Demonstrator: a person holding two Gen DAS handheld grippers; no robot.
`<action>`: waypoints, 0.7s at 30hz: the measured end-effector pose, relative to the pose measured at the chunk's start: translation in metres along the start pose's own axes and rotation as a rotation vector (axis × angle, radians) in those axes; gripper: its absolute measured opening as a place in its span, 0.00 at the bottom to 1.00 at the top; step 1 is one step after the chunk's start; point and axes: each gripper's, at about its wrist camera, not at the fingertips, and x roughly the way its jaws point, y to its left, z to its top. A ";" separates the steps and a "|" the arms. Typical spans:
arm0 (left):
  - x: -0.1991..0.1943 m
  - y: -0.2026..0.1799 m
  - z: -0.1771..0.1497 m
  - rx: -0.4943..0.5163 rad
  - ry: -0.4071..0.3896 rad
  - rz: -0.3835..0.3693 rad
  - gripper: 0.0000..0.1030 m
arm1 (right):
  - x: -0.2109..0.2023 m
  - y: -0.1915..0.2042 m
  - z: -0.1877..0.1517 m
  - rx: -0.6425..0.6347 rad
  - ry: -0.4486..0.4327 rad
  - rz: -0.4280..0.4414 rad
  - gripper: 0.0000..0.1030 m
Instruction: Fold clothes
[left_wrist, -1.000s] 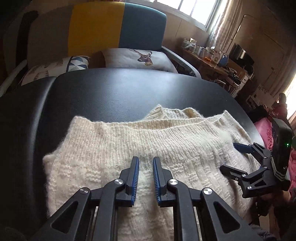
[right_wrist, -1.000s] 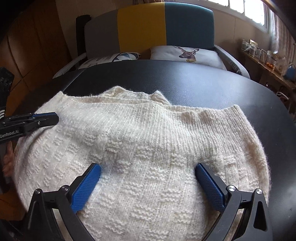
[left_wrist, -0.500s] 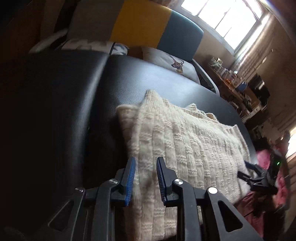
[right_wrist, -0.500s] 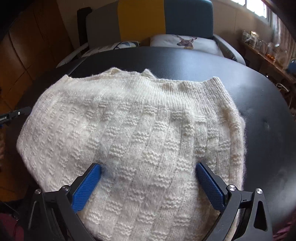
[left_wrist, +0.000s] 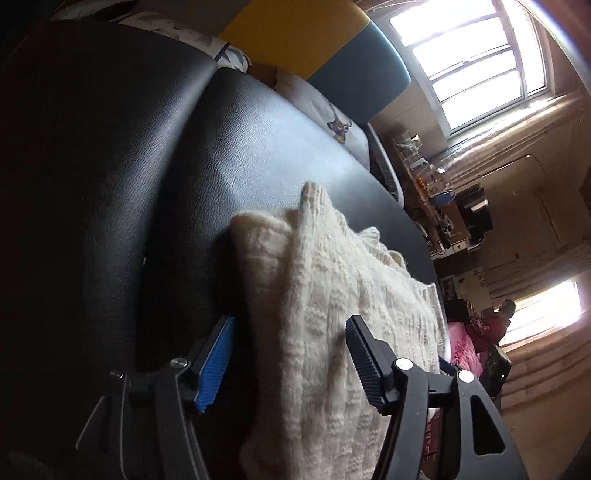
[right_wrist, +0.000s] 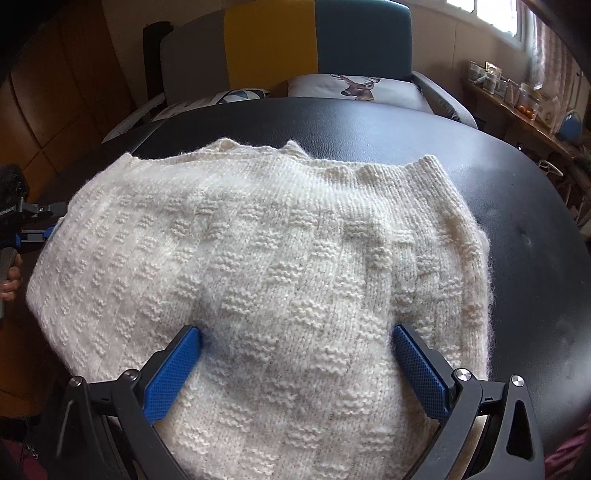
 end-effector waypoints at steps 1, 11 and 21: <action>0.003 0.001 0.003 0.001 -0.006 -0.010 0.61 | 0.000 0.000 0.000 0.001 0.003 -0.001 1.00; 0.028 -0.023 0.002 0.172 0.020 0.036 0.26 | -0.002 0.001 0.001 0.018 0.005 0.000 1.00; 0.007 -0.041 0.035 0.237 -0.041 0.220 0.16 | -0.029 -0.008 0.015 0.000 -0.005 0.217 1.00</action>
